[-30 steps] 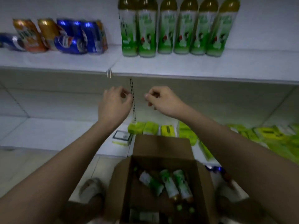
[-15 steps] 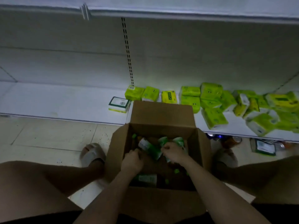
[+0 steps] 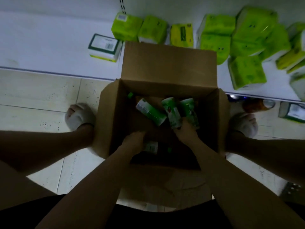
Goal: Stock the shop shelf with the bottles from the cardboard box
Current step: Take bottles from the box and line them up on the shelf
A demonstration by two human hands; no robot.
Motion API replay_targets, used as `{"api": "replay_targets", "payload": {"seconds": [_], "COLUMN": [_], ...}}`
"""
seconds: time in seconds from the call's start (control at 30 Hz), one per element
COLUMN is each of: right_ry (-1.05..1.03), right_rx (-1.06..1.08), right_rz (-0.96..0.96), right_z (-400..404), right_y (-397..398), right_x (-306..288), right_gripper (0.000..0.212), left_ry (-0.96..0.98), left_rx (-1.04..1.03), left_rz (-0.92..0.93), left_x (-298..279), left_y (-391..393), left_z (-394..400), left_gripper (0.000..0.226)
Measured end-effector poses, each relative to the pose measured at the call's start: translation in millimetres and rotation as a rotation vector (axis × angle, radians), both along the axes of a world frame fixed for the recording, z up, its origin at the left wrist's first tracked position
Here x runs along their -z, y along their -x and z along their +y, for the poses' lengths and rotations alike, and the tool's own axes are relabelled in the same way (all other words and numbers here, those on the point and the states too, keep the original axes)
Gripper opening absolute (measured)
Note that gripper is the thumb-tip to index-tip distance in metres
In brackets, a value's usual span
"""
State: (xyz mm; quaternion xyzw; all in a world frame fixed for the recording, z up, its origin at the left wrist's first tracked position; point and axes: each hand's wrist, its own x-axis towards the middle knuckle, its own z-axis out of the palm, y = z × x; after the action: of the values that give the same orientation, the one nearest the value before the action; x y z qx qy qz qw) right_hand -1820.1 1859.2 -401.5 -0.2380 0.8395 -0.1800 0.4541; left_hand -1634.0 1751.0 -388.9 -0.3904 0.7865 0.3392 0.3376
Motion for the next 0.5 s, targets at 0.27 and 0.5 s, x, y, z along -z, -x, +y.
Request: {"api": "replay_targets", "payload": {"seconds": [0.27, 0.5], "right_ry": [-0.108, -0.185], "right_rx": [-0.032, -0.089], "right_rz": [0.005, 0.115], "right_z": [-15, -21], "right_y": [7, 4], "right_x": [35, 42], "right_gripper": [0.066, 0.059], "left_ry": [-0.135, -0.033], "left_rx": [0.075, 0.262], "left_rz": [-0.077, -0.164], "left_x": [45, 56], "left_y": [16, 21], "left_z": [18, 22], "left_gripper": [0.051, 0.053]}}
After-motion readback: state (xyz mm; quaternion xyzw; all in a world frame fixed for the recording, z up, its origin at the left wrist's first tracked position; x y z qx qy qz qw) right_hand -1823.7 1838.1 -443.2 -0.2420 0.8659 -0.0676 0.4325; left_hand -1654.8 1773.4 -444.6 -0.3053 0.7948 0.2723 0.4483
